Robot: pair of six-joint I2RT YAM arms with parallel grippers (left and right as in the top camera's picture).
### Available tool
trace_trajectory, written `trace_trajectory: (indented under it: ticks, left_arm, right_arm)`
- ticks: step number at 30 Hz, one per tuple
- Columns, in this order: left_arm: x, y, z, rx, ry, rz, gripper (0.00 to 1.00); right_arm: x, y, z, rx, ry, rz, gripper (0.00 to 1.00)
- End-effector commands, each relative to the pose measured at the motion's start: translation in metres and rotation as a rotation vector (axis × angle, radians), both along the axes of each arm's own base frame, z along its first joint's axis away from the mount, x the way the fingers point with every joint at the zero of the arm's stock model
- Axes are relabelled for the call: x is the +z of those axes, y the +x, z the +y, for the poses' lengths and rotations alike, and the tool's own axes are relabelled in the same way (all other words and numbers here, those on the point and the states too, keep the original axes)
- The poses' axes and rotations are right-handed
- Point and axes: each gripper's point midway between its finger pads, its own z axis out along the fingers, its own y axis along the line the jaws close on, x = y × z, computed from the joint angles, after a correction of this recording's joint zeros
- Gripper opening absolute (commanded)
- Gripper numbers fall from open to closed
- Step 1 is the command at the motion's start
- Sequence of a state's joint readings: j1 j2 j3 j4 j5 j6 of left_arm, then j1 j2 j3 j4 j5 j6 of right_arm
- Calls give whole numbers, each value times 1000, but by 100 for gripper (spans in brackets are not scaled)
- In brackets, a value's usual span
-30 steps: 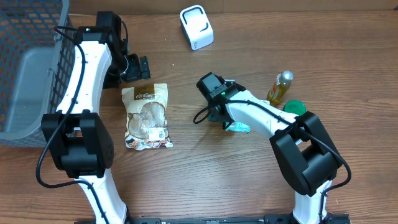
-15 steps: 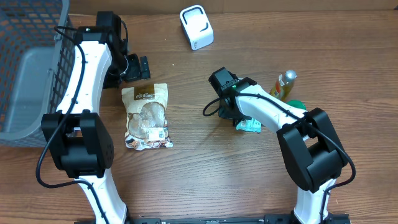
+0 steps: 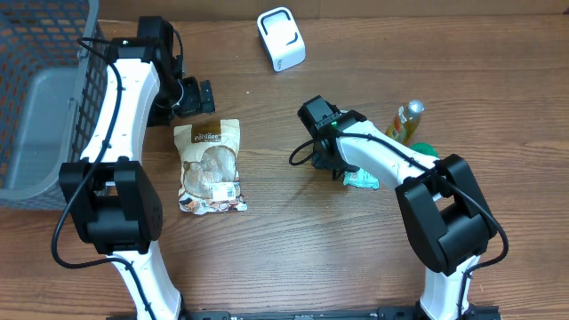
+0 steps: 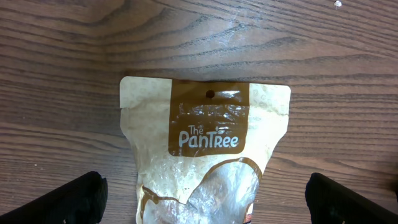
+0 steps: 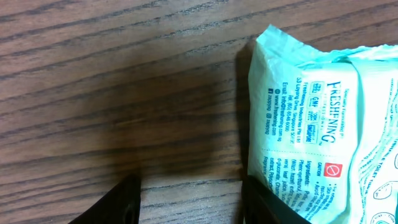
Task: Scan the item barcode
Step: 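Open the right gripper and lift it off the tissue pack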
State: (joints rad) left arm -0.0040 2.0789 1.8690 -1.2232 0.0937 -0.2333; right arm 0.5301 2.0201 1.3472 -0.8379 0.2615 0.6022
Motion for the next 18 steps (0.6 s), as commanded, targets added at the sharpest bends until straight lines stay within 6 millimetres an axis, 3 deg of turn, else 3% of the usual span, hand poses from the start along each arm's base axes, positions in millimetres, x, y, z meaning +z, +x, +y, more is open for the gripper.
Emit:
trace_trajectory:
  ticks: [1, 5, 10, 14, 18]
  left_arm:
    - [16, 4, 0, 2, -7, -43, 100]
    - [16, 4, 0, 2, -7, -44, 100]
    - [16, 4, 0, 2, -7, -44, 100]
    - [16, 4, 0, 2, -7, -44, 100]
    - [16, 4, 0, 2, -7, -44, 100]
  right_arm:
    - [3, 3, 4, -4, 23, -1, 49]
    - [5, 1, 7, 0, 45, 9, 47]
    - [25, 2, 15, 6, 102, -15, 47]
    - [44, 0, 30, 25, 199, -27, 47]
    - [48, -6, 50, 60, 305, 9, 47]
